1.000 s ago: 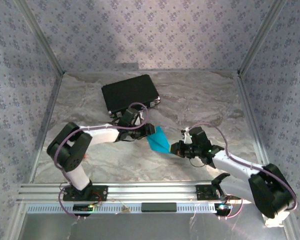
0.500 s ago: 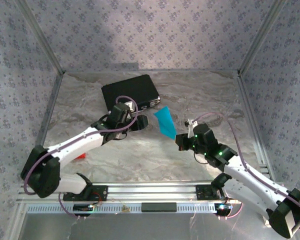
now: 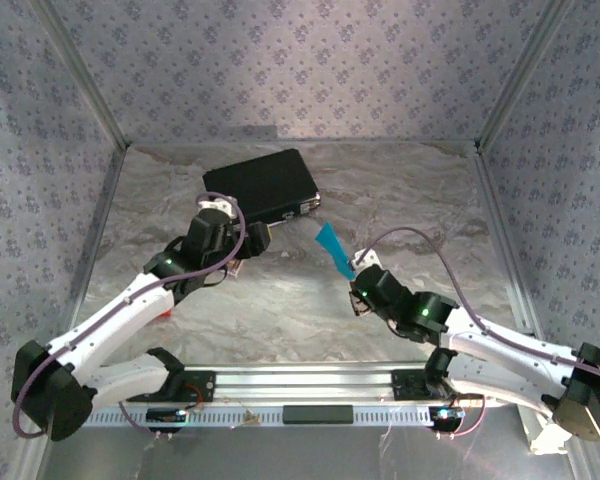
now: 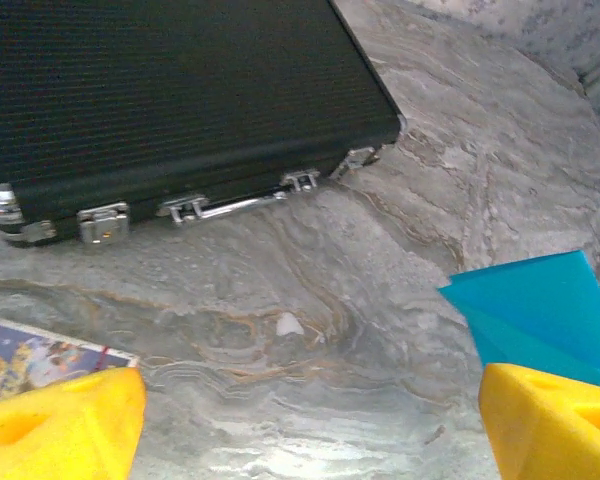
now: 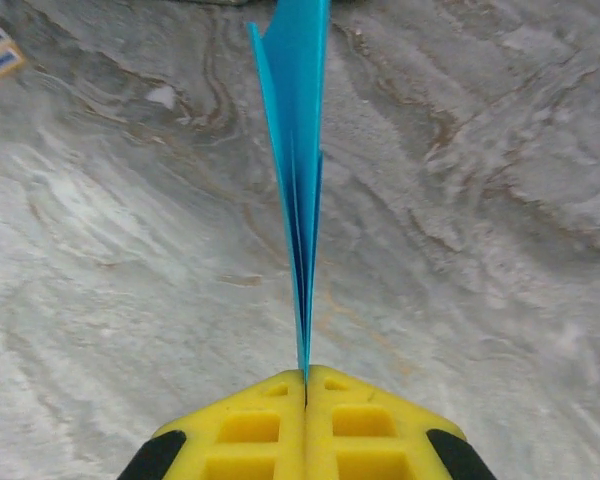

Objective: Fold a paper plane with a square sheet of paper (pick it up from the middle)
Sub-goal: Turn over the paper at the center of the table.

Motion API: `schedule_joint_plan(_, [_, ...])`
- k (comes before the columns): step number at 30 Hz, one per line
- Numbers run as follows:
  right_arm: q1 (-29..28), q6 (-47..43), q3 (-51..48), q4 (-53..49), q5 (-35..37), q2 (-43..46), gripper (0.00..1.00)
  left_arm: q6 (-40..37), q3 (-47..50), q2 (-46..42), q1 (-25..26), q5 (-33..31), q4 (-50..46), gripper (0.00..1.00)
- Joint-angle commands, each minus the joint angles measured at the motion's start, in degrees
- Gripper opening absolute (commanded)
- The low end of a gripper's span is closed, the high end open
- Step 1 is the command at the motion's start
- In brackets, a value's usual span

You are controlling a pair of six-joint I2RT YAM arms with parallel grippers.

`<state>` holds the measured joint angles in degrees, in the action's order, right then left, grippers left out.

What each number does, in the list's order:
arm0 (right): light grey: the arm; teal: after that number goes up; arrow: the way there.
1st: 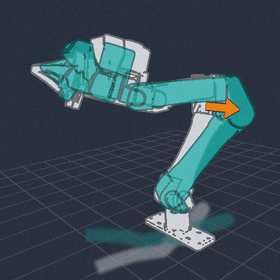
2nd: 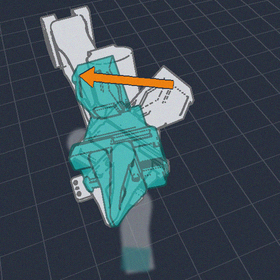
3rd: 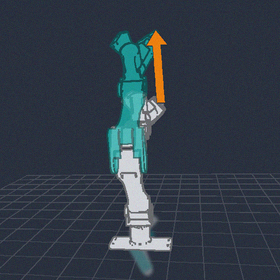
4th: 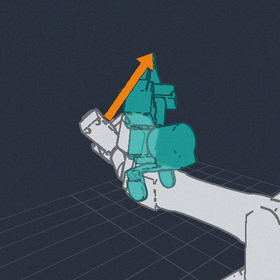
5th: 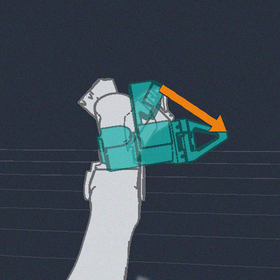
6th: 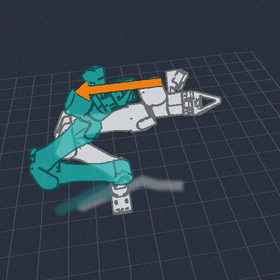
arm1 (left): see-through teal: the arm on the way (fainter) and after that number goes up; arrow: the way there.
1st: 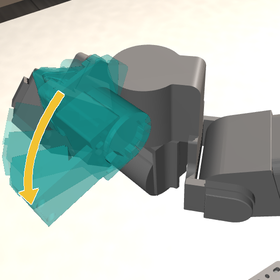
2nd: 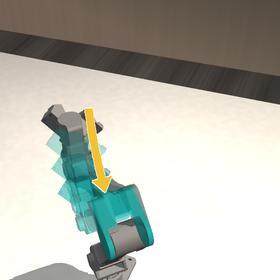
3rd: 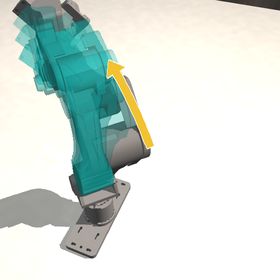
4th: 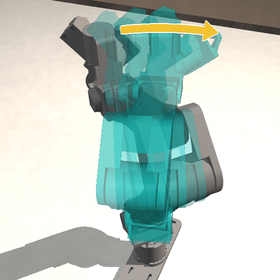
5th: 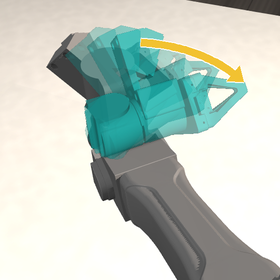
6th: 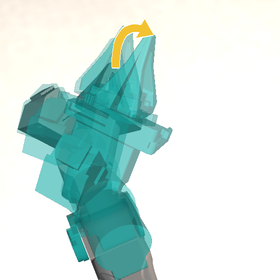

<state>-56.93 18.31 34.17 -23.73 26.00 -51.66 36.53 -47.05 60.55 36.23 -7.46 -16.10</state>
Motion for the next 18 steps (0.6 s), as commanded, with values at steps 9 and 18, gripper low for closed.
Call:
schedule_joint_plan(9, [-9.0,8.9,15.8,-24.7,30.4,-20.9,0.00,2.5,3.4,-3.3,-2.5,-2.6,-3.3,0.88])
schedule_joint_plan(18, [-16.5,9.4,21.2,-24.2,14.3,-37.8,0.04,5.1,5.1,-4.8,-3.8,-4.2,-5.8,0.89])
